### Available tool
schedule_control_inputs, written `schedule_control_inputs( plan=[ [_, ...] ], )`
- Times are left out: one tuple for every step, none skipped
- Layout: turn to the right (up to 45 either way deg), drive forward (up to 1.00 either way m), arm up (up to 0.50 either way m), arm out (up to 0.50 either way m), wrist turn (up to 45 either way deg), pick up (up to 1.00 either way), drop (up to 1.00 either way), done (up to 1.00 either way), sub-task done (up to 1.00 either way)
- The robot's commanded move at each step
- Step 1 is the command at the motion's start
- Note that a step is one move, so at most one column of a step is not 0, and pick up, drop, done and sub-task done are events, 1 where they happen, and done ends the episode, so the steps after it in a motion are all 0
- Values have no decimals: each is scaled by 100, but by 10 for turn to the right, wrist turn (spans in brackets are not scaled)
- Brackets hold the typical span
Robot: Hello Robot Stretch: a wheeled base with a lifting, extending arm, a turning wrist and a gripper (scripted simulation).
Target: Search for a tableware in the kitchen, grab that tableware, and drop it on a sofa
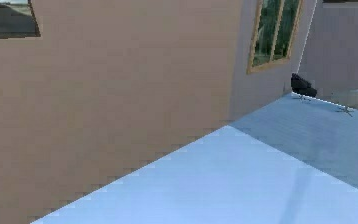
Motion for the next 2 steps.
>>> schedule_control_inputs(
  plan=[
    [-450, 0, 0, 0, 0, 0, 0, 0, 0],
    [-390, 0, 0, 0, 0, 0, 0, 0, 0]
  ],
)
